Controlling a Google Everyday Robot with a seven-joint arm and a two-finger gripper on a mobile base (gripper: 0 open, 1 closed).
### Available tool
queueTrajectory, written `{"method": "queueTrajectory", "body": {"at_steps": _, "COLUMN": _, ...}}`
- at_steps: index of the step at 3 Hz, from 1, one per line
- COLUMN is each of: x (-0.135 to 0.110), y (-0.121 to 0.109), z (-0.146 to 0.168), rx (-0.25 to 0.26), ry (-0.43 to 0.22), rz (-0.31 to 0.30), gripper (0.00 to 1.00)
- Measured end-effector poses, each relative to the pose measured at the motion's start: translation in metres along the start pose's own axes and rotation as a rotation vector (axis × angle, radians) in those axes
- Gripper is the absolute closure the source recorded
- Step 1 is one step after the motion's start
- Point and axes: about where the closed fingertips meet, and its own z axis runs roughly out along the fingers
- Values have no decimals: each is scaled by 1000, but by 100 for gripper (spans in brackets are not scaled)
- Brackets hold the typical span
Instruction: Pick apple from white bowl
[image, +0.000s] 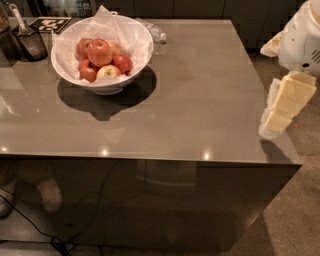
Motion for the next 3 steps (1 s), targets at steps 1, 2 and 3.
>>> {"method": "queueTrajectory", "body": {"at_steps": 1, "x": -22, "y": -26, "z": 12, "rx": -12, "ry": -46, "rz": 0, "gripper": 0}}
{"method": "queueTrajectory", "body": {"at_steps": 2, "x": -23, "y": -26, "z": 12, "rx": -12, "ry": -47, "rz": 0, "gripper": 0}}
{"method": "queueTrajectory", "body": {"at_steps": 3, "x": -35, "y": -35, "z": 16, "rx": 1, "ry": -93, "rz": -1, "gripper": 0}}
